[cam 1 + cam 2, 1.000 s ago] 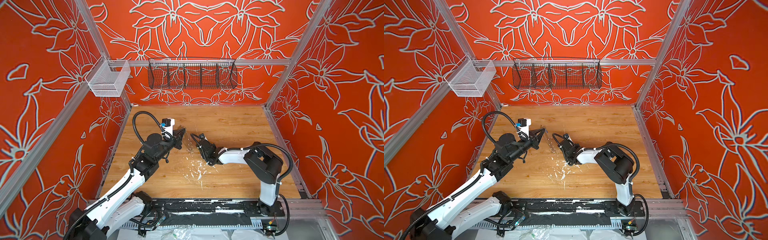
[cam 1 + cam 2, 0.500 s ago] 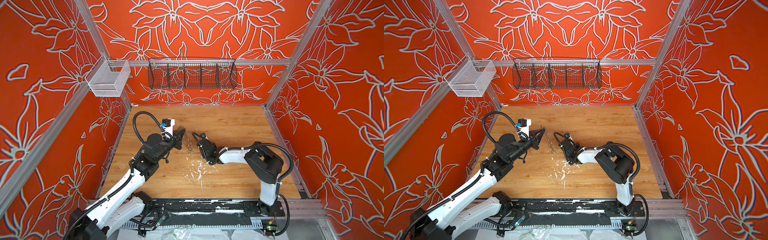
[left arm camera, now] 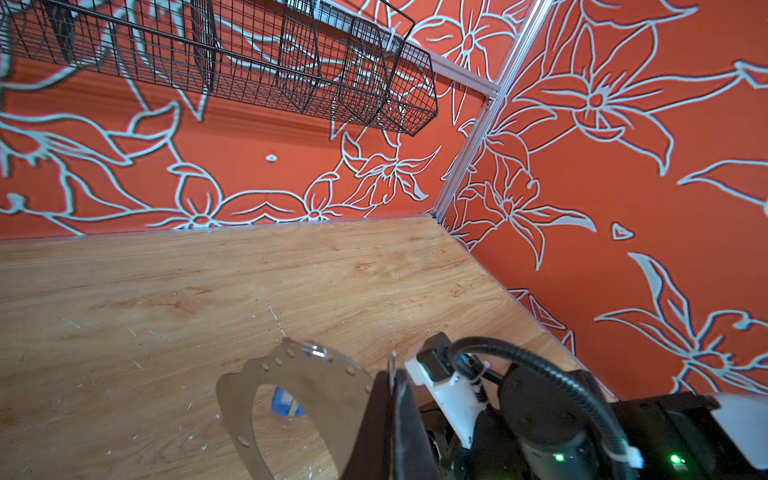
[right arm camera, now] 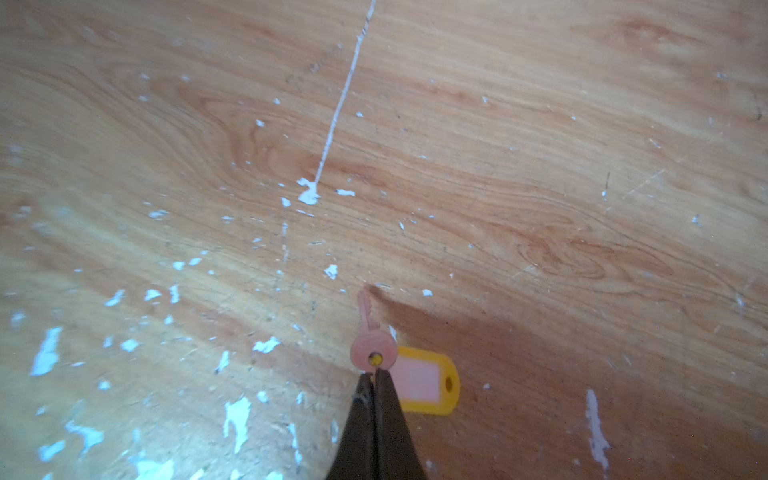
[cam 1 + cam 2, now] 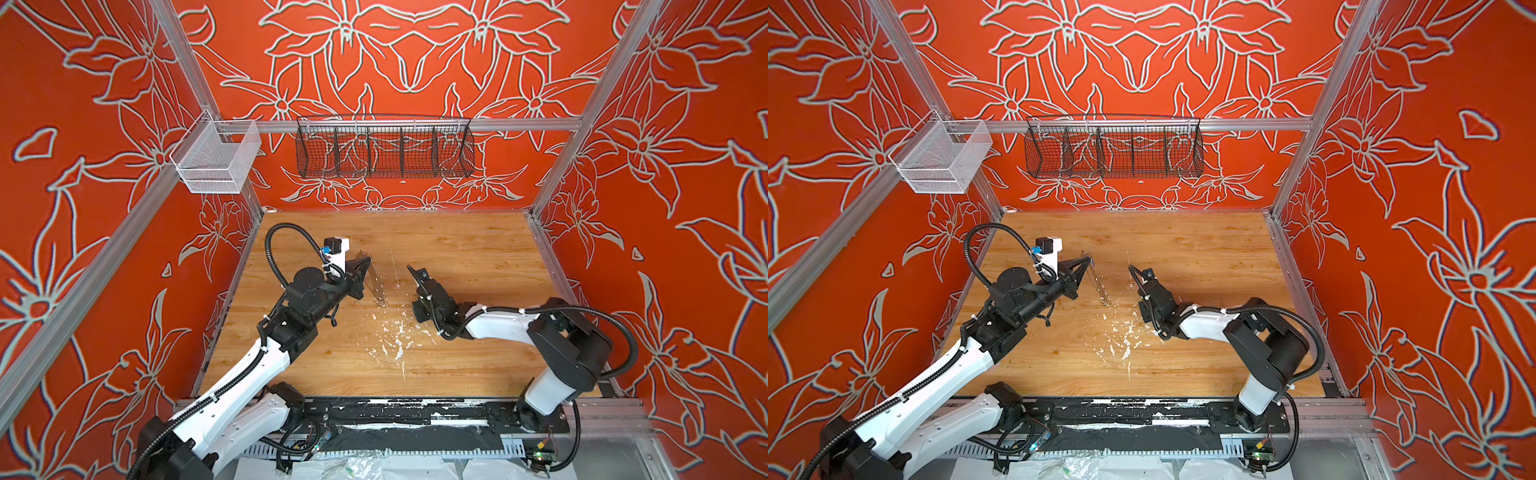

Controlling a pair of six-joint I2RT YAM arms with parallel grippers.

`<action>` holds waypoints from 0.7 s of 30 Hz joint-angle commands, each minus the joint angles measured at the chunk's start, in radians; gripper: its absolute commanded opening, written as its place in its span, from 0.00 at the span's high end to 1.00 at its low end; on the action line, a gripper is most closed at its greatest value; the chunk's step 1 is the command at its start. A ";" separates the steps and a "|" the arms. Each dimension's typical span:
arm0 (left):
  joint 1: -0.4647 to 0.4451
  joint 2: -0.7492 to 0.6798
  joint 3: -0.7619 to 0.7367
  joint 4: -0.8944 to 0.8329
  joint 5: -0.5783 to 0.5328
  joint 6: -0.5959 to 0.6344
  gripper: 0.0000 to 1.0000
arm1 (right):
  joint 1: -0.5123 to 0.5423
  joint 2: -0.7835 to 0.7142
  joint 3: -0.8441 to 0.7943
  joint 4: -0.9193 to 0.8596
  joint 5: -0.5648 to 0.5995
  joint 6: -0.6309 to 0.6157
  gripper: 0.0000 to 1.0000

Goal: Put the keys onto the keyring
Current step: 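Lift the yellow tag and carry it toward the plate held by the left gripper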

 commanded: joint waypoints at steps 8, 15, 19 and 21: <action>0.001 -0.008 -0.003 0.057 0.038 0.005 1.00 | -0.017 -0.159 -0.165 0.207 -0.229 -0.053 1.00; 0.001 0.002 -0.006 0.082 0.113 0.058 1.00 | -0.017 -0.236 -0.250 0.321 -0.362 -0.115 1.00; 0.000 0.018 -0.015 0.120 0.209 0.111 1.00 | -0.015 -0.322 -0.331 0.408 -0.505 -0.236 1.00; 0.001 0.032 -0.010 0.126 0.243 0.128 1.00 | -0.015 -0.374 -0.375 0.451 -0.530 -0.285 1.00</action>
